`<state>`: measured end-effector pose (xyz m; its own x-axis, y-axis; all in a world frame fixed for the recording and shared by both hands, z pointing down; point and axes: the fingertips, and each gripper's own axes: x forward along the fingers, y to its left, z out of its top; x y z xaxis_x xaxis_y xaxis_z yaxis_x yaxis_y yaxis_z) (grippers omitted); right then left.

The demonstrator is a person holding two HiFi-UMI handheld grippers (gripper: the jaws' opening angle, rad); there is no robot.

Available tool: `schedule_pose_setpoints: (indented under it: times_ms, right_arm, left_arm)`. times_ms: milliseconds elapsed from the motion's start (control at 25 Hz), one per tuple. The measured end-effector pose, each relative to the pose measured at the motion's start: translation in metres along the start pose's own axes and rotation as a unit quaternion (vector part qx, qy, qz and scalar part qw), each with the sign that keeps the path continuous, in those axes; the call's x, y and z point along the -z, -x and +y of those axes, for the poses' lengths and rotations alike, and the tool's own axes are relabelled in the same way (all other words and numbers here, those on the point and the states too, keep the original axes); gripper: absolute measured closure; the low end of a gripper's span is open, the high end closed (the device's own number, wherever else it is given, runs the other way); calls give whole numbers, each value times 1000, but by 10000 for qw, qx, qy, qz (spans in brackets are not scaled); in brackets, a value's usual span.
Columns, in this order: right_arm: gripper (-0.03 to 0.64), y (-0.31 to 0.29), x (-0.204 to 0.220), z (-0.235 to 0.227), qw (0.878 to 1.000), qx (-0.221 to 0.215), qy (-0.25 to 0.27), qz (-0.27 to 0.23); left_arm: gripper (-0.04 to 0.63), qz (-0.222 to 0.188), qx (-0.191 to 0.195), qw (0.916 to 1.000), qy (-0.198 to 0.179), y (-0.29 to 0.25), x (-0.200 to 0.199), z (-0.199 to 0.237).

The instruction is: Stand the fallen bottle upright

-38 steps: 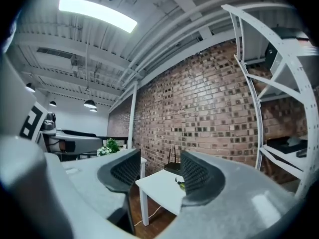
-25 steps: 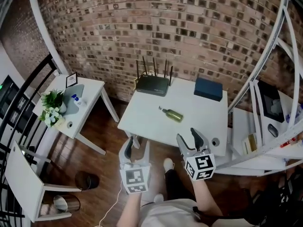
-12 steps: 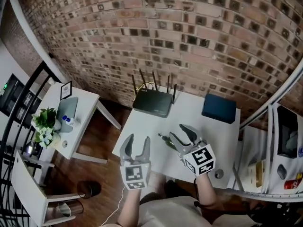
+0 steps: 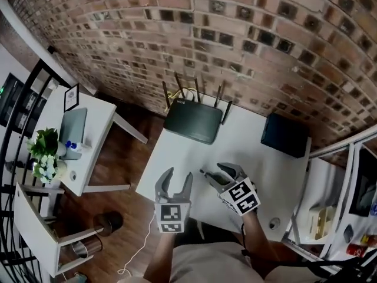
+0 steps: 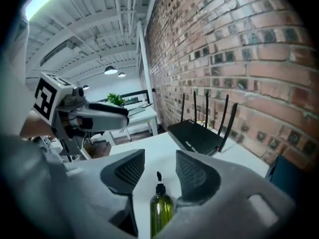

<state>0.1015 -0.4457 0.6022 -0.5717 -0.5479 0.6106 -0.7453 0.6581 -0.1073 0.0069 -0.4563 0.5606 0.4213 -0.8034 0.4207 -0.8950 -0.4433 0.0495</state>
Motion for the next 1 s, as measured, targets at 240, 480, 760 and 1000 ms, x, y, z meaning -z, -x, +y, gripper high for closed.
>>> schedule_pose_setpoints:
  times_ms: [240, 480, 760, 1000]
  right_arm:
    - [434, -78, 54, 15, 9849, -474, 688, 1515]
    - [434, -107, 100, 12, 9580, -649, 947, 2627]
    - [434, -124, 117, 17, 9466, -655, 928, 3019]
    - [516, -135, 125, 21, 9386, -626, 1265, 3148]
  left_arm:
    - [341, 391, -31, 9990, 222, -20, 32, 32]
    - [341, 628, -27, 9967, 506, -31, 58, 45]
    - [341, 668, -16, 9958, 622, -29, 64, 58]
    - [347, 601, 101, 9949, 806, -26, 63, 61]
